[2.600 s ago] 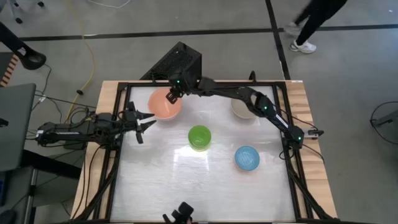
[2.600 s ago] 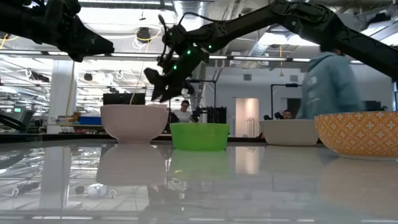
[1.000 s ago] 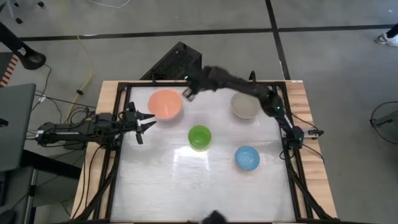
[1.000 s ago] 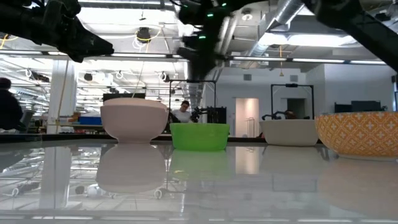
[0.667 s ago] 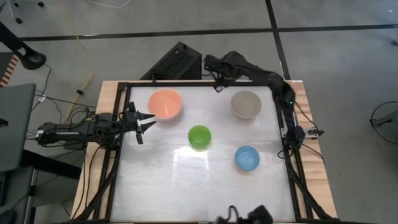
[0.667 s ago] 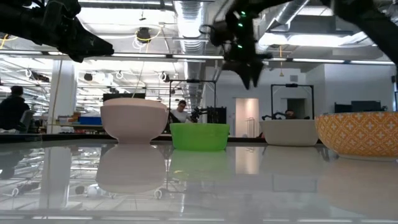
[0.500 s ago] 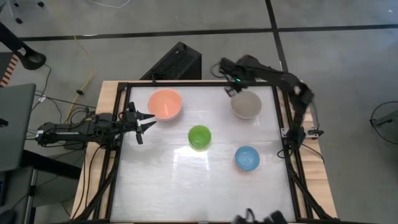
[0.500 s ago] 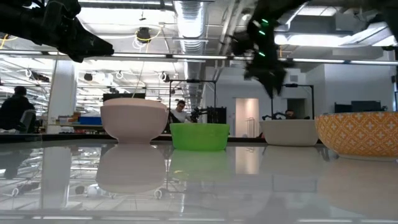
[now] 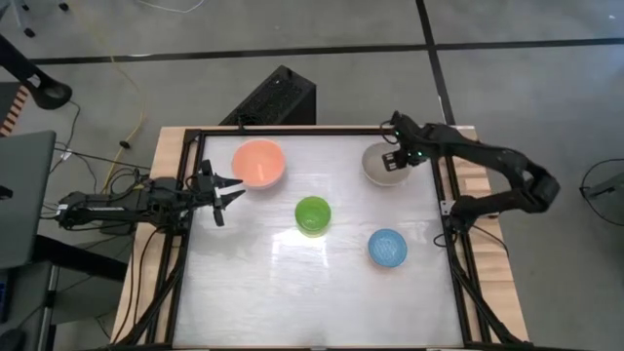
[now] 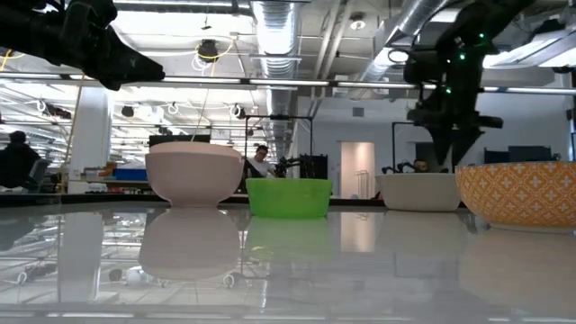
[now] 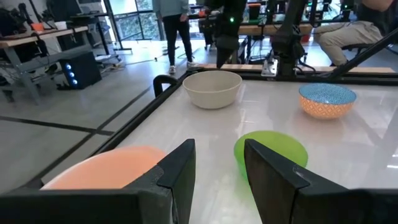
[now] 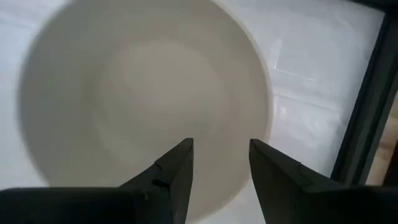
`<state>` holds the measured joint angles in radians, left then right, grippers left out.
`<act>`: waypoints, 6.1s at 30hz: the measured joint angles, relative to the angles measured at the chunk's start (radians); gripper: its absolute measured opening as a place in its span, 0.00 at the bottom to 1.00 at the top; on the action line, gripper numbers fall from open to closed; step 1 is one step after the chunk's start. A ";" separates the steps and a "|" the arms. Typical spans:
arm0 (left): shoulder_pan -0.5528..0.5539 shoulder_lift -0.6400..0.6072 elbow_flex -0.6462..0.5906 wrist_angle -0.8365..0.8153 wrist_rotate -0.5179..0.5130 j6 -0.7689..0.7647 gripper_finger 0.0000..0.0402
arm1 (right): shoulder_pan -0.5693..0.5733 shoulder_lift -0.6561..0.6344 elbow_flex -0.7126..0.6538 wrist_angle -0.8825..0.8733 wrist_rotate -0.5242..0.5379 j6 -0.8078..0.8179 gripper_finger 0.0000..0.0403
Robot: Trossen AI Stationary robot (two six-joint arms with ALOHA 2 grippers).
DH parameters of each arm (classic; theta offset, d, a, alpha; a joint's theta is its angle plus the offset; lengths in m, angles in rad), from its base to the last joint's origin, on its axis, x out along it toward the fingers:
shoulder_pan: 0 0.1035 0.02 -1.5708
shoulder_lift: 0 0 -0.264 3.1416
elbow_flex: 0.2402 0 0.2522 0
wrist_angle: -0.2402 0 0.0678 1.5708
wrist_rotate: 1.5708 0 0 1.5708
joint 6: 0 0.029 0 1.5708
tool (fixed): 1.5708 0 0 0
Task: Nest bowls inside each other
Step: Stack the gray bowl on top of the orange bowl, then stack the blue bowl on top of the gray bowl
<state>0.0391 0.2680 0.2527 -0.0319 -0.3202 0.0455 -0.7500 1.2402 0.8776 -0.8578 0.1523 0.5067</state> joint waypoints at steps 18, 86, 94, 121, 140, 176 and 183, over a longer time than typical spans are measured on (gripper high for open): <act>0.000 0.000 0.000 0.025 0.000 -0.031 0.32 | -0.064 0.164 -0.083 0.195 0.002 -0.022 0.43; 0.000 0.000 0.000 0.049 0.076 -0.024 0.32 | 0.382 1.082 1.389 0.200 -0.259 -0.086 0.01; 0.000 0.000 0.000 0.049 0.075 -0.025 0.32 | 0.378 1.087 1.388 0.272 -0.258 -0.057 0.01; 0.000 0.000 0.000 0.050 0.075 -0.027 0.32 | 0.365 1.106 1.374 0.287 -0.198 -0.011 0.23; 0.000 0.000 0.000 0.046 0.076 -0.025 0.32 | 0.337 1.100 1.374 0.401 -0.192 -0.114 0.46; 0.000 0.000 0.000 0.023 0.072 -0.001 0.32 | 0.814 0.610 1.100 -0.644 -0.206 -0.235 0.42; 0.000 0.000 0.000 0.023 0.071 -0.001 0.32 | 0.843 0.237 0.522 -0.357 -0.198 0.066 0.42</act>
<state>0.0388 0.2680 0.2527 -0.0093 -0.2489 0.0441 0.0930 1.4768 1.3997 -1.2150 -0.0461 0.5731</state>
